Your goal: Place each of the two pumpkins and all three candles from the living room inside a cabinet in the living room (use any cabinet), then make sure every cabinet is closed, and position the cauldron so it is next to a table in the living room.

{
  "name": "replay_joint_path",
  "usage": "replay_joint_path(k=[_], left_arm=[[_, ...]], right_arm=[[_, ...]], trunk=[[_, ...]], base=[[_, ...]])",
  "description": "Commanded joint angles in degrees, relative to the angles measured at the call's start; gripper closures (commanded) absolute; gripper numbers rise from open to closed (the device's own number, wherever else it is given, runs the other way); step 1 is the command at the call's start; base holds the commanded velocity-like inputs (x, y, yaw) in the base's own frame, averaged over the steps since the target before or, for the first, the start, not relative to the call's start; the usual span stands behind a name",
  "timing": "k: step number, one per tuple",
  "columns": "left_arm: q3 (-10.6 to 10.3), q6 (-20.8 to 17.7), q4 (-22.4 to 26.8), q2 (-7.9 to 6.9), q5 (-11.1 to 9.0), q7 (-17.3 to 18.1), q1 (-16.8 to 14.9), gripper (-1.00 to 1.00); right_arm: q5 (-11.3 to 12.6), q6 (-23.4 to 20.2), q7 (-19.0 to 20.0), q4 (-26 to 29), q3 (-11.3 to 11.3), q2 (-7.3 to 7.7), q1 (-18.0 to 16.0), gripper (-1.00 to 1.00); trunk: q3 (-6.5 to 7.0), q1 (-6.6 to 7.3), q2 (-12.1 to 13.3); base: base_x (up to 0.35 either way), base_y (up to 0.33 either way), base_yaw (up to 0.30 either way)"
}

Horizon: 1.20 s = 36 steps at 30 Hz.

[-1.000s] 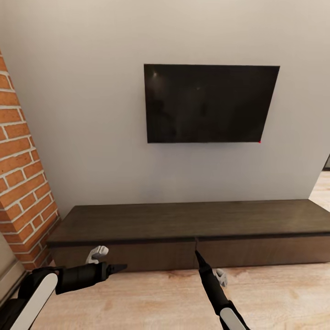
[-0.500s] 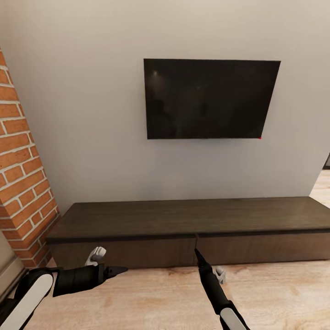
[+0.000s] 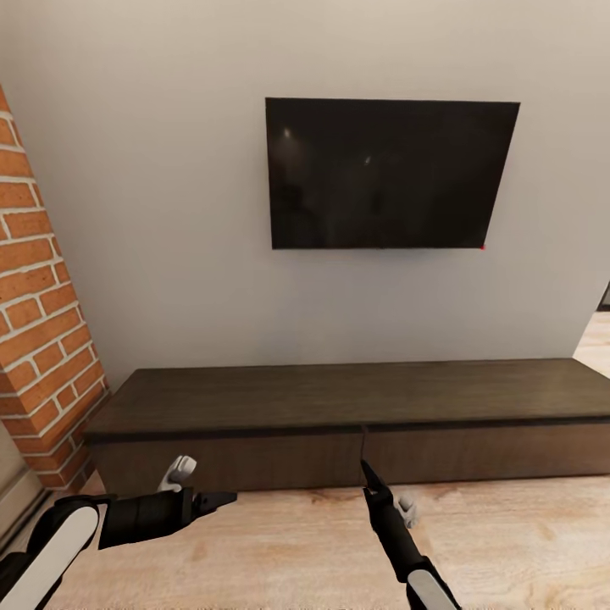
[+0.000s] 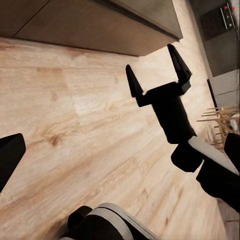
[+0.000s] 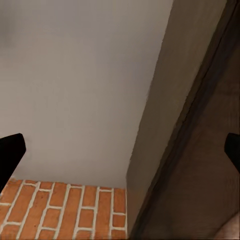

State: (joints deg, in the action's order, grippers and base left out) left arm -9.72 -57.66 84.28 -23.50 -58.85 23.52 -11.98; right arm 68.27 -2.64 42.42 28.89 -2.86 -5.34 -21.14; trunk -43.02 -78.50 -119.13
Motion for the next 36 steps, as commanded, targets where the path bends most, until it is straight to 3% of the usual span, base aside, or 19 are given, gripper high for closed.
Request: replay_joint_path(k=[1, 4, 8, 15, 22, 36], left_arm=[[0.0, -0.1, 0.0, -0.05, -0.3, 0.4, 0.0, -1.00], [0.0, -0.1, 0.0, -0.05, -0.7, 0.4, 0.0, -1.00], [0.0, -0.1, 0.0, -0.37, -0.9, 0.4, 0.0, -1.00], [0.0, -0.1, -0.1, -0.99, -1.0, 0.4, 0.0, -1.00], [0.0, -0.1, 0.0, -1.11, -2.5, 0.4, 0.0, -1.00], [0.0, -0.1, 0.0, -1.11, -2.7, 0.4, 0.0, -1.00]], right_arm=[[3.0, -2.4, 0.6, -0.1, -0.2, -0.03, 0.0, -1.00], [6.0, -4.0, 1.0, -0.1, -0.1, -0.02, 0.0, -1.00], [7.2, -4.4, 1.1, -0.1, -0.1, -0.02, 0.0, -1.00], [7.5, -3.9, 1.1, -0.2, -0.1, -0.02, 0.0, -1.00], [7.5, -2.2, 1.0, -2.0, -0.1, -0.02, 0.0, -1.00], [7.5, -1.8, 1.0, -2.4, 0.0, -0.03, 0.0, -1.00]], trunk=[[-0.24, -0.22, -0.4], [-0.78, -0.88, -1.6], [-1.50, -1.75, -3.2], [-2.75, -3.29, -6.1], [-4.01, -4.83, -8.9], [-6.52, -7.90, -14.5]], base=[[0.000, 0.000, 0.000], [0.000, 0.000, 0.000], [0.000, 0.000, 0.000], [0.000, 0.000, 0.000], [0.000, 0.000, 0.000], [0.000, 0.000, 0.000]])
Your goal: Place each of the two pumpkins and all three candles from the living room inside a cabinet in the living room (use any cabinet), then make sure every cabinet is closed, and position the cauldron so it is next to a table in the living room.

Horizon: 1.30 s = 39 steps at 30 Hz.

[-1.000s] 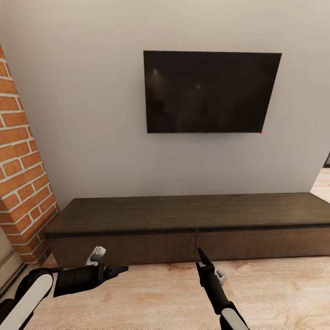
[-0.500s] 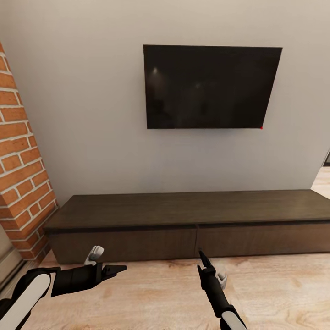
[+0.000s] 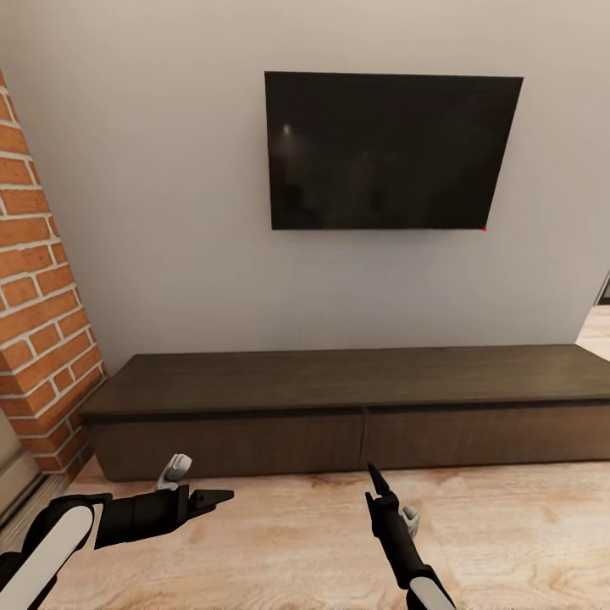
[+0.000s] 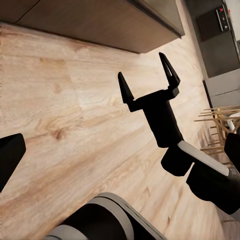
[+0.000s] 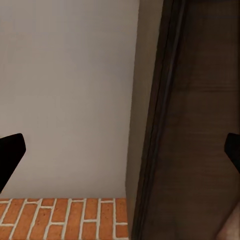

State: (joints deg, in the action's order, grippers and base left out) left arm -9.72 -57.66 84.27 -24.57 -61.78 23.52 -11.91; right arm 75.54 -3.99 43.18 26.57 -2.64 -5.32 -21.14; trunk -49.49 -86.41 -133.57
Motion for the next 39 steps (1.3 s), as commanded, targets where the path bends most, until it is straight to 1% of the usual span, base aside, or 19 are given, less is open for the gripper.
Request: replay_joint_path(k=[1, 4, 8, 15, 24, 28, 39], left_arm=[[0.0, -0.1, 0.0, -0.03, 0.3, 0.4, 0.0, -1.00], [0.0, -0.1, 0.0, -0.03, 0.3, 0.4, 0.0, -1.00], [0.0, -0.1, 0.0, -0.03, 0.3, 0.4, 0.0, -1.00], [0.0, -0.1, 0.0, -0.03, 0.3, 0.4, 0.0, -1.00], [0.0, -0.1, 0.0, -0.03, 0.3, 0.4, 0.0, -1.00], [0.0, -0.1, -0.1, -0.03, 0.3, 0.4, 0.0, -1.00], [0.0, -0.1, -0.1, -0.03, 0.2, 0.4, 0.0, -1.00]], right_arm=[[0.2, -0.4, 0.2, 0.0, -0.3, -0.05, 0.0, -1.00], [0.2, -0.4, 0.2, -0.1, -0.3, -0.04, 0.0, -1.00], [0.2, -0.3, 0.3, -0.1, -0.3, -0.04, 0.0, -1.00], [0.2, 0.8, 0.2, -0.1, -0.3, -0.04, 0.0, -1.00], [0.2, 1.1, 0.3, -0.1, -0.3, -0.04, 0.0, -1.00], [0.2, 2.4, 0.3, -0.1, -0.3, -0.04, 0.0, -1.00], [0.1, 3.0, 0.3, -0.1, -0.3, -0.04, 0.0, -1.00]], trunk=[[-0.24, -0.21, -0.4], [-0.78, -0.87, -1.6], [-0.78, -0.87, -1.6], [-2.04, -2.41, -4.5], [-3.65, -4.39, -8.1], [-4.37, -5.27, -9.7], [-6.81, -5.55, -9.8]], base=[[0.000, 0.000, 0.000], [0.000, 0.000, 0.000], [0.000, 0.000, 0.000], [0.000, 0.000, 0.000], [0.000, 0.000, 0.000], [0.000, 0.000, 0.000], [0.000, 0.000, 0.000]])
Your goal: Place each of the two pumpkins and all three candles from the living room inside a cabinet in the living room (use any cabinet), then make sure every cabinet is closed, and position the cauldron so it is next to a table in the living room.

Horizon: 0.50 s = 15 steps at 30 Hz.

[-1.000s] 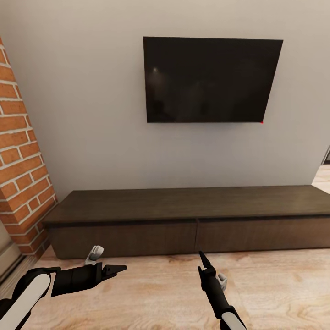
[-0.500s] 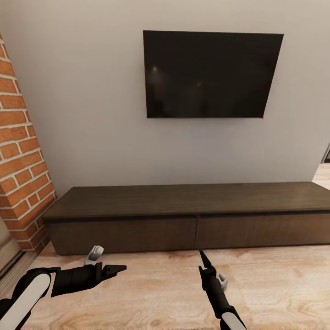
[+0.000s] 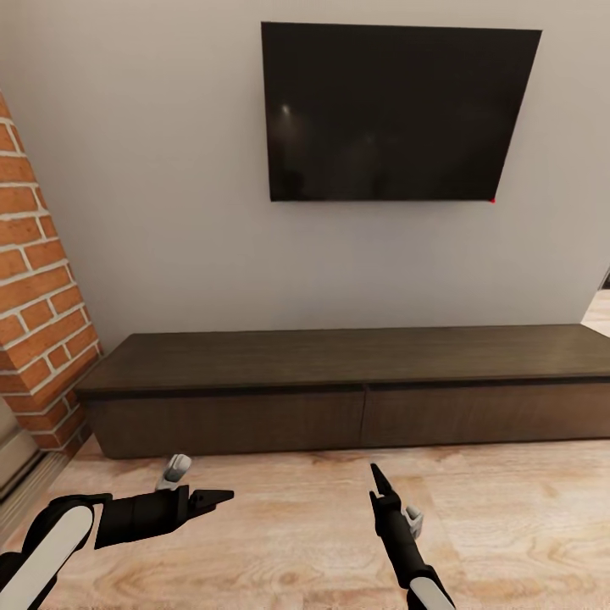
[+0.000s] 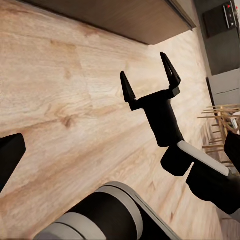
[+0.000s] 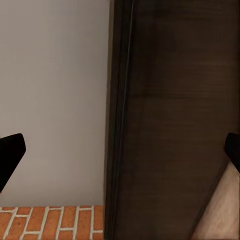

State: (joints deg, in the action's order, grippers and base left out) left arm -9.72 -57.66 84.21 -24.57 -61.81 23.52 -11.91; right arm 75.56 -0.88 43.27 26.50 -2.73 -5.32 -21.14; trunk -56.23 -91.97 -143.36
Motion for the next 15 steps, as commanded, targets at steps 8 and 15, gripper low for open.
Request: replay_joint_path(k=[8, 15], left_arm=[[0.0, -0.1, 0.0, -0.03, 0.3, 0.4, 0.0, -1.00], [-0.1, -0.1, 0.0, -0.03, 0.3, 0.4, 0.0, -1.00]], right_arm=[[0.1, -0.1, 0.2, 0.0, -0.2, -0.04, 0.0, -1.00], [-0.2, 0.2, 1.0, 0.0, -0.2, -0.04, 0.0, -1.00]], trunk=[[-0.73, -0.06, -0.1], [-0.73, -0.06, -0.1]], base=[[0.000, 0.000, 0.000], [0.000, 0.000, 0.000]])
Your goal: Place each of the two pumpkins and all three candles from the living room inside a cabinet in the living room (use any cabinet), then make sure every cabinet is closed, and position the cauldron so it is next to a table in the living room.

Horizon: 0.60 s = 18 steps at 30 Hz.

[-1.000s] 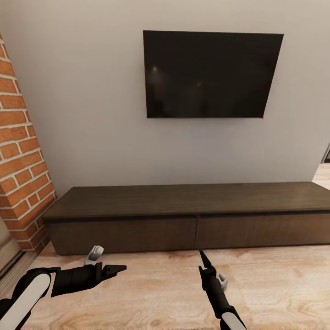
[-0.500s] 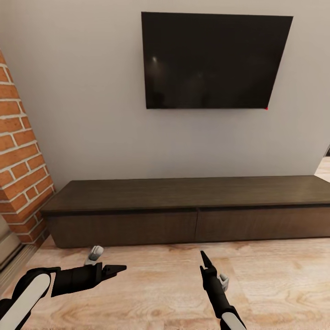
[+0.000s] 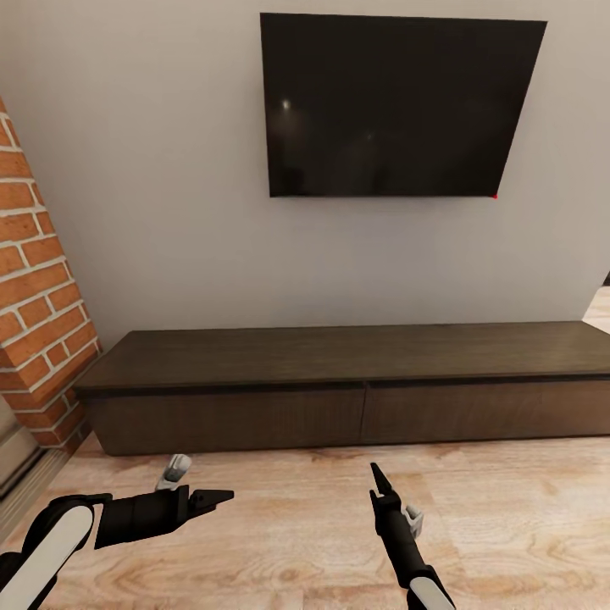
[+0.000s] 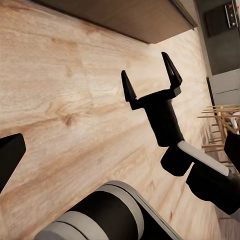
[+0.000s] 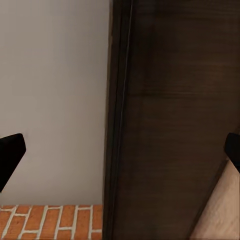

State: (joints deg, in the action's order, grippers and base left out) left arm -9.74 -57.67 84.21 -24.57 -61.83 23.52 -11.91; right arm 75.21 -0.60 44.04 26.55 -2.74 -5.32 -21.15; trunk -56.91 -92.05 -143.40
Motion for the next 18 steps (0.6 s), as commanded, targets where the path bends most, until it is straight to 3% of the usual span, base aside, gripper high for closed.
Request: replay_joint_path(k=[1, 7, 18], left_arm=[[-0.1, -0.1, 0.0, -0.03, 0.3, 0.4, 0.0, -1.00], [-0.3, -0.1, -0.1, -0.03, 0.3, 0.4, 0.0, -1.00], [-1.4, 0.0, 0.0, -0.03, 0.3, 0.4, 0.0, -1.00]], right_arm=[[0.0, 0.0, 1.2, -0.1, -0.2, -0.04, 0.0, -1.00], [0.0, 0.0, 4.3, -0.2, -0.2, -0.04, 0.0, -1.00], [0.0, 0.8, 4.6, -0.3, -0.2, -0.04, 0.0, -1.00]], trunk=[[-0.05, 0.01, 0.0], [-0.05, 0.01, 0.0], [-0.05, 0.01, 0.0]], base=[[0.029, 0.000, 0.000], [0.180, 0.039, 0.000], [0.190, 0.008, 0.000]])
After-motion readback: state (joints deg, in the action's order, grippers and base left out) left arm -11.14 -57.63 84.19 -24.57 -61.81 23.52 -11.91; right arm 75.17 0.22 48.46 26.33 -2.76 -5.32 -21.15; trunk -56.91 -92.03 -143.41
